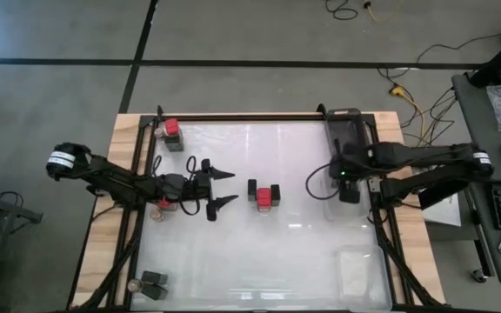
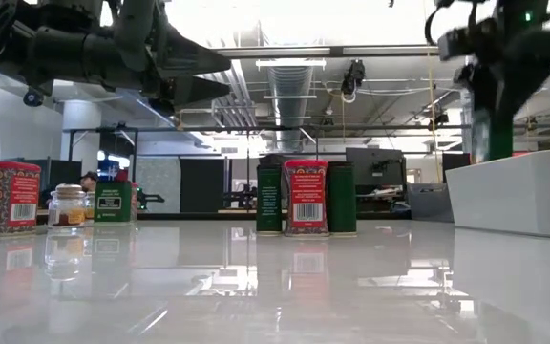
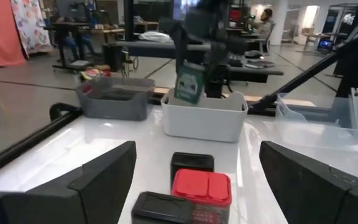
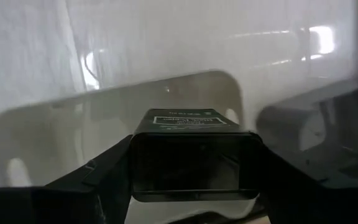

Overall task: Sort spices by type
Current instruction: Put the green seasoning can into the gray bin

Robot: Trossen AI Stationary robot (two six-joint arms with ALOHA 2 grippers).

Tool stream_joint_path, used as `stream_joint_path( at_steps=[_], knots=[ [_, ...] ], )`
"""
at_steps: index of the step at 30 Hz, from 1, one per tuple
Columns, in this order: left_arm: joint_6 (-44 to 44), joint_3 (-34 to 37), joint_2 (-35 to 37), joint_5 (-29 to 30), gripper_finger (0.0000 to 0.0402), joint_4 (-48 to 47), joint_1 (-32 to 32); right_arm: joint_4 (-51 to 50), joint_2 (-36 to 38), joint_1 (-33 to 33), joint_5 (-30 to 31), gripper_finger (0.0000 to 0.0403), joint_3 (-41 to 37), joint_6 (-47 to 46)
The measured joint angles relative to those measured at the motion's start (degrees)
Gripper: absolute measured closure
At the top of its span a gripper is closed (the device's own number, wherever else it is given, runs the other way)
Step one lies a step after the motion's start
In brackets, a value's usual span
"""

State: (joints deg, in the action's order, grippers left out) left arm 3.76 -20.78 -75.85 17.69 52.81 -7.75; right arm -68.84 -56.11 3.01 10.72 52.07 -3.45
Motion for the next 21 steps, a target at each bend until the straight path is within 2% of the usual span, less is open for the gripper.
stream_joint_path(
  at_steps=[7,21],
  knots=[
    [0.1,0.0,0.0,-0.1,0.0075,0.1,0.0,6.7,-2.7,0.0,-0.1,0.0129,-6.5,4.6],
    [0.7,0.0,0.0,-0.2,0.0075,0.2,0.0,11.5,-9.9,2.8,-0.2,0.0124,-7.6,10.9]
  ],
)
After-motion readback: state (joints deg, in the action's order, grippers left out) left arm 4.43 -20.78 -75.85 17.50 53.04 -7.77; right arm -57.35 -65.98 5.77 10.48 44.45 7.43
